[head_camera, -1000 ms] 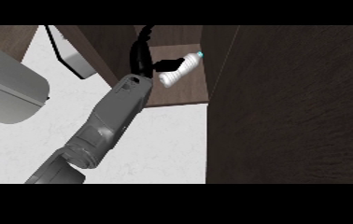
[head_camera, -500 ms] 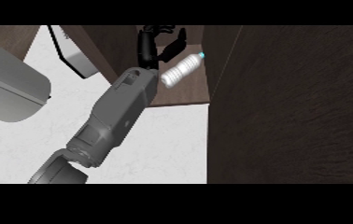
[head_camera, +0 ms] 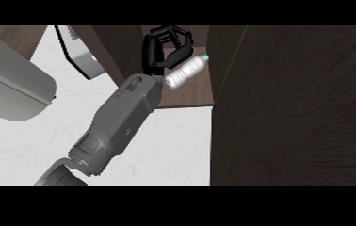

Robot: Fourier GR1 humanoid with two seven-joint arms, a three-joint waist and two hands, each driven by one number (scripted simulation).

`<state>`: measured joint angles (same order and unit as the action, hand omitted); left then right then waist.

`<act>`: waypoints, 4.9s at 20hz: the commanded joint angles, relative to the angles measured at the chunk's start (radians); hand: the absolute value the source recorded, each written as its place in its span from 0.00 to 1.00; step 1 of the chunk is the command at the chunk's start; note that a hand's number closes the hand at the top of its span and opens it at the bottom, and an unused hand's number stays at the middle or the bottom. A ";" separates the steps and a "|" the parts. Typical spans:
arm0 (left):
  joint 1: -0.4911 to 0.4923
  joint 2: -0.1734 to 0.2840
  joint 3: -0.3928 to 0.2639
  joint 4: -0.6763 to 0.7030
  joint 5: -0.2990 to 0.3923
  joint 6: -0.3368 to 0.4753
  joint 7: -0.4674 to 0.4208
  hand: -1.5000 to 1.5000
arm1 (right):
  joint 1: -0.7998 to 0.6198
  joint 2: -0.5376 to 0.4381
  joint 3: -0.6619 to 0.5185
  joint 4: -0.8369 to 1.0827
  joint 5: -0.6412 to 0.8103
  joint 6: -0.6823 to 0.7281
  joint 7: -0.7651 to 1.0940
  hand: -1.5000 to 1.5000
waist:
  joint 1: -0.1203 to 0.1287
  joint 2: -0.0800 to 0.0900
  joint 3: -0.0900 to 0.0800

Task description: Pick up the bottled water, place it into the cabinet and close the cabinet

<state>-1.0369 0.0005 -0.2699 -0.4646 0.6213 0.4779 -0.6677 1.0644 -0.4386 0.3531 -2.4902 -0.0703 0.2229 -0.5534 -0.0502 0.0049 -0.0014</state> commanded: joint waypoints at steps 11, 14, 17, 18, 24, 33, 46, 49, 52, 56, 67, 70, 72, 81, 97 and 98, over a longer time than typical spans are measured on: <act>0.410 -0.001 -0.344 -0.516 0.211 -0.225 0.099 0.00 | 0.026 0.012 0.077 -0.136 0.068 -0.076 0.073 0.00 | 0.050 -0.015 -0.001; 0.557 0.000 -0.408 -0.618 0.121 -0.160 0.098 0.00 | 0.054 0.026 0.143 -0.136 0.114 -0.106 0.078 0.00 | 0.068 -0.019 0.000; 0.694 0.069 -0.425 -0.774 0.122 -0.126 0.081 0.00 | 0.110 -0.019 0.112 -0.155 0.112 -0.099 0.046 0.00 | 0.073 -0.026 -0.001; 0.725 0.064 -0.445 -0.809 0.109 -0.092 0.082 0.00 | 0.080 0.006 0.141 -0.161 0.136 -0.125 0.060 0.00 | 0.075 -0.022 -0.001; 1.007 0.255 -0.459 -1.044 0.110 -0.124 0.009 0.00 | 0.099 -0.074 0.162 -0.151 0.181 -0.094 0.038 0.00 | 0.078 -0.022 -0.002; 1.214 0.500 -0.434 -1.219 0.117 -0.284 -0.079 0.00 | -0.085 -0.296 0.145 -0.119 0.297 0.045 0.053 1.00 | 0.108 -0.025 -0.005; 1.419 0.798 -0.229 -1.305 0.230 -0.531 -0.206 0.00 | -0.313 -0.266 0.367 -0.166 0.203 -0.029 0.343 1.00 | 0.142 0.002 -0.009; 1.453 0.826 -0.231 -1.299 0.208 -0.573 -0.239 0.00 | -0.389 -0.261 0.385 -0.161 0.151 -0.021 0.413 1.00 | 0.171 0.009 -0.011; 1.451 0.852 -0.196 -1.280 0.256 -0.629 -0.236 0.00 | -0.531 -0.253 0.398 -0.132 0.161 0.018 0.437 1.00 | 0.180 0.013 -0.011; 1.465 0.891 -0.174 -1.270 0.258 -0.659 -0.239 0.00 | -0.673 -0.210 0.427 -0.043 0.150 0.031 0.496 1.00 | 0.200 0.016 -0.013; 1.466 0.934 -0.142 -1.269 0.265 -0.713 -0.245 0.00 | -0.853 -0.093 0.432 0.052 0.036 -0.005 0.661 1.00 | 0.242 0.032 -0.019; 1.463 0.936 -0.132 -1.265 0.276 -0.726 -0.248 0.00 | -0.870 -0.049 0.425 0.069 0.022 -0.026 0.684 1.00 | 0.234 0.032 -0.019; 1.451 0.950 -0.114 -1.281 0.277 -0.716 -0.242 0.00 | -0.883 -0.026 0.397 0.091 0.002 -0.037 0.693 1.00 | 0.240 0.039 -0.016; 1.451 0.968 -0.080 -1.267 0.308 -0.751 -0.239 0.00 | -0.947 0.117 0.352 0.222 -0.177 -0.074 0.767 1.00 | 0.254 0.052 -0.011; 1.492 0.987 -0.036 -1.247 0.365 -0.804 -0.218 0.00 | -1.492 0.334 -0.049 0.787 -0.299 -0.208 0.870 1.00 | 0.200 0.022 -0.002; 1.507 0.996 -0.034 -1.246 0.365 -0.823 -0.221 0.00 | -1.547 0.339 -0.068 0.845 -0.292 -0.221 0.887 1.00 | 0.209 0.021 -0.002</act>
<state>0.4490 0.9847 -0.3133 -1.7114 0.9711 -0.2905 -0.8712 -0.3062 -0.1569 0.3773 -1.8216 -0.3872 0.0792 0.3010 0.1643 0.0307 -0.0061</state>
